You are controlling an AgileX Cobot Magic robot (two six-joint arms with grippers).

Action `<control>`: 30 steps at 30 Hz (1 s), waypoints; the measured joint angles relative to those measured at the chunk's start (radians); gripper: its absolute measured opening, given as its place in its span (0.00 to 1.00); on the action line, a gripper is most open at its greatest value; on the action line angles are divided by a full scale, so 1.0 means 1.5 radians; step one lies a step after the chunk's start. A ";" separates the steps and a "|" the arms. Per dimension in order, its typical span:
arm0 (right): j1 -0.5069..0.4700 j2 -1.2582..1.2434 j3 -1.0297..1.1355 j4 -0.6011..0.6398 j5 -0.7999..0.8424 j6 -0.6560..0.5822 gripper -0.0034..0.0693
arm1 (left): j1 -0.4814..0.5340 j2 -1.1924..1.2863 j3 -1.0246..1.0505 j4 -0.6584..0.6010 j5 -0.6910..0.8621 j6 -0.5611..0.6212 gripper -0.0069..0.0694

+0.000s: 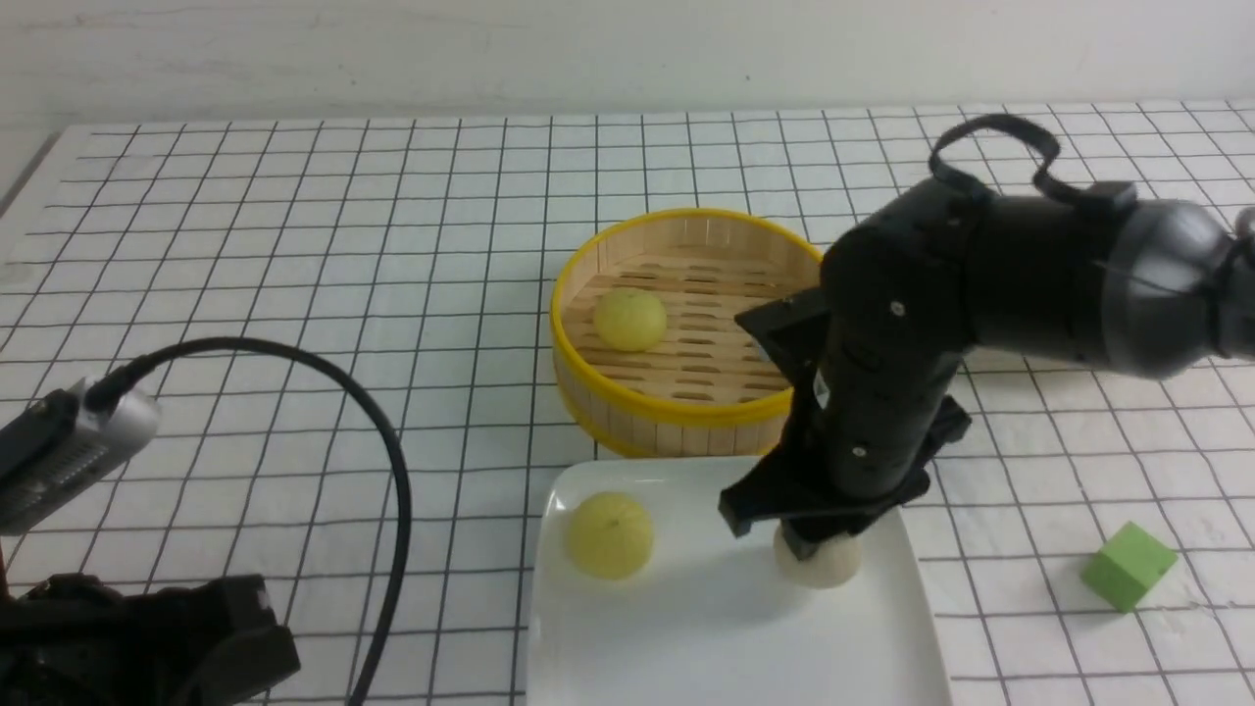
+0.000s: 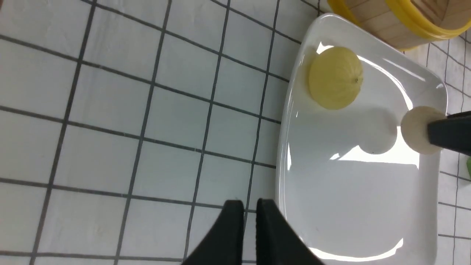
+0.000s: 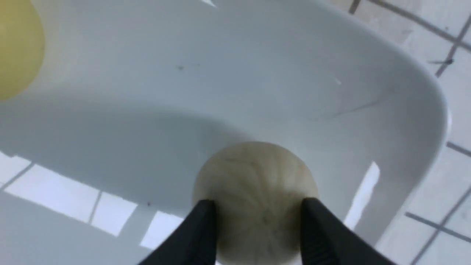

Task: Put the steamed buns into the plate on the white-black tablecloth.
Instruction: 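Move the steamed bun from the bamboo steamer onto the white plate with the right gripper, then reach into the bamboo steamer and grasp a bun with the left gripper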

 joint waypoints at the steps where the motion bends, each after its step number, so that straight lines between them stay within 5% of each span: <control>1: -0.002 -0.014 -0.007 0.001 0.018 -0.013 0.47 | 0.000 0.000 0.000 0.002 -0.004 0.000 0.20; 7: -0.028 -0.194 0.032 -0.001 0.086 -0.048 0.05 | 0.000 0.000 0.000 0.013 -0.042 0.000 0.21; 14: -0.034 -0.379 0.236 -0.006 0.065 -0.032 0.03 | 0.000 0.037 -0.028 0.015 -0.022 0.046 0.17; 20: -0.034 -0.555 0.397 -0.018 -0.023 -0.028 0.03 | -0.008 0.230 -0.200 -0.007 0.045 0.161 0.09; 26: -0.034 -0.634 0.443 -0.053 -0.057 -0.028 0.03 | -0.119 0.449 -0.396 0.004 0.056 0.194 0.09; 30: -0.034 -0.639 0.450 -0.069 -0.064 -0.028 0.03 | -0.168 0.592 -0.558 0.026 0.057 0.150 0.14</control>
